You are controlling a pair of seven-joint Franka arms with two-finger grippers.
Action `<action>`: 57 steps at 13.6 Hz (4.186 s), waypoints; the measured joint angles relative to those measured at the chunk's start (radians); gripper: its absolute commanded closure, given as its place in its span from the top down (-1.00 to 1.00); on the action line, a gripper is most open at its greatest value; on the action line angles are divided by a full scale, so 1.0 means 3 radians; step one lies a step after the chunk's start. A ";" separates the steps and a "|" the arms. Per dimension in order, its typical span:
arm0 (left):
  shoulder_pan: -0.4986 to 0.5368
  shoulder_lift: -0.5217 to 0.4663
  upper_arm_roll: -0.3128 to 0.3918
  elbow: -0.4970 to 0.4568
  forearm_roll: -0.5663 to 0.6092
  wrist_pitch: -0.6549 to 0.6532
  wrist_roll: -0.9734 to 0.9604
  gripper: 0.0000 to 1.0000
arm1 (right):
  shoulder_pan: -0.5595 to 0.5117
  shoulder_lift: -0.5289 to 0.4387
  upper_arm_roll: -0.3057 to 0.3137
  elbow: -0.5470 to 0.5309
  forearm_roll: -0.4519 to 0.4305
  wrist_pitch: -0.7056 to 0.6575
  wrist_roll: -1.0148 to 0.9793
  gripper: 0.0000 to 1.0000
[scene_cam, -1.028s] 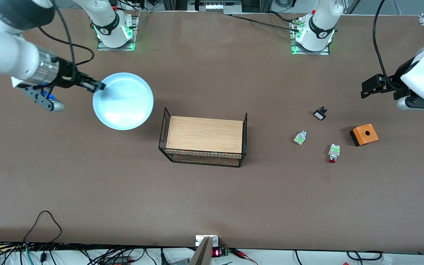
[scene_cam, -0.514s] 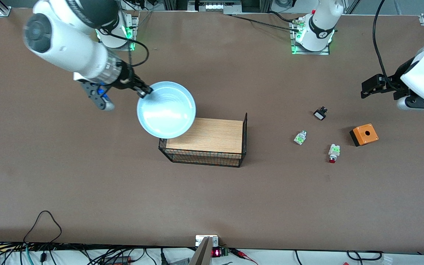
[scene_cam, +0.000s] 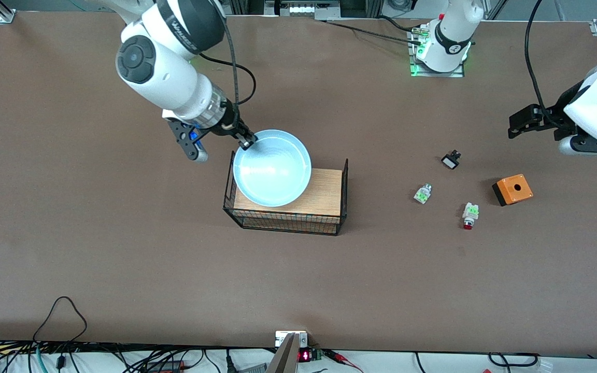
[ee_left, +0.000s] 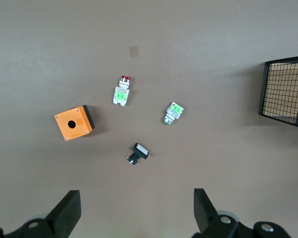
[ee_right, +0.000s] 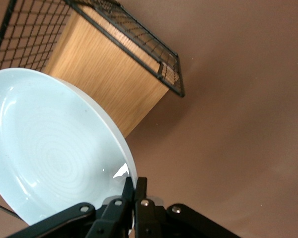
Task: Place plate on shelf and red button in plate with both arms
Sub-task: 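Carry the plate with the right gripper onto the wooden block, then release the plate with the right gripper while the left gripper reaches the buttons, then grasp the red button with the left gripper while the right gripper retracts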
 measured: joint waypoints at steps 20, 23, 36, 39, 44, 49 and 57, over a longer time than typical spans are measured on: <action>0.0000 0.0047 0.0006 -0.0002 0.0000 -0.0002 0.0000 1.00 | 0.0155 0.0424 -0.0140 -0.0043 -0.0054 0.0506 -0.0074 -0.12; 0.0001 0.0163 0.0012 -0.0009 0.0000 -0.0001 0.0000 1.00 | 0.0141 0.0424 -0.0159 -0.0042 -0.0053 0.0528 -0.0125 1.00; 0.0024 0.1451 0.0001 -0.0168 0.0469 0.0897 0.0232 1.00 | -0.0158 -0.0204 -0.0359 0.0433 -0.0825 -0.0795 -0.1199 1.00; 0.0166 0.1597 0.0019 -0.0638 0.0486 0.1957 0.0670 1.00 | -0.0616 -0.0204 -0.0384 0.0473 -0.1056 -0.0945 -0.2062 1.00; 0.0232 0.1616 0.0007 -0.1286 0.0486 0.3013 0.0849 1.00 | -0.1464 -0.0256 -0.0411 0.0510 -0.1169 -0.1081 -0.3846 1.00; 0.0226 0.1630 0.0002 -0.1371 0.0486 0.3034 0.0855 -0.09 | -0.1779 -0.0309 -0.0420 0.0511 -0.1366 -0.1137 -0.4719 1.00; 0.0224 0.1548 -0.0003 -0.1246 0.0486 0.2972 0.0864 -0.78 | -0.1813 -0.0537 -0.0375 0.0321 -0.1365 -0.1364 -0.4696 1.00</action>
